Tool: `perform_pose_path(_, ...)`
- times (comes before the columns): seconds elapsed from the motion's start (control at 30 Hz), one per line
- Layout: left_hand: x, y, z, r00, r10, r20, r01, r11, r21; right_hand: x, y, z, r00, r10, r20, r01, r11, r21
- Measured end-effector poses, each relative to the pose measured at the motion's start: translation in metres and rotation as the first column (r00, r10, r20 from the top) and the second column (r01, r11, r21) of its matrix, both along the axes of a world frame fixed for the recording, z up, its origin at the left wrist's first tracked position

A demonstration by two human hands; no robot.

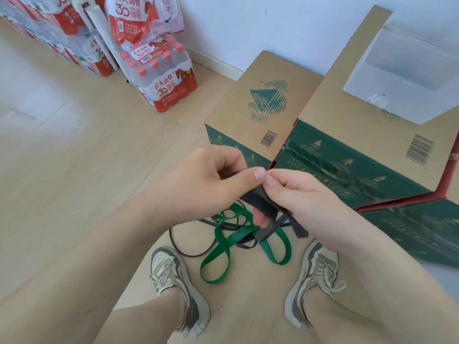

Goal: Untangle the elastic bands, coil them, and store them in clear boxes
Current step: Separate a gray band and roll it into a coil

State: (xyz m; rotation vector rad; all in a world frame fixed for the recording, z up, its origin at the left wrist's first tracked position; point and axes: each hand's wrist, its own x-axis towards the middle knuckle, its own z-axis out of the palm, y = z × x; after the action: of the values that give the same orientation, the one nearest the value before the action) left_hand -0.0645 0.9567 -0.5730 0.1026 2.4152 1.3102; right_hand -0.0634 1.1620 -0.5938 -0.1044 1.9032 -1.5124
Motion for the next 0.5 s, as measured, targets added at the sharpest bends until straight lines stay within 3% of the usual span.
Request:
perform_pose_path(0.1,-0.001,-0.010,-0.004,0.997,-0.079,-0.015,0.079,0.996,0.036,-0.001,0.002,-0.004,0.999,-0.046,0.007,0.046,0.999,-0.012)
perform_pose_path(0.3,0.003,-0.013,-0.018,0.962,-0.273,-0.002,0.269,0.947,-0.175,-0.001,0.002,-0.010,0.995,-0.100,0.007,0.100,0.993,-0.056)
perform_pose_path(0.5,0.004,-0.005,-0.026,0.985,-0.169,-0.026,0.167,0.983,-0.071,-0.004,0.006,-0.009,0.995,-0.094,-0.021,0.091,0.990,-0.105)
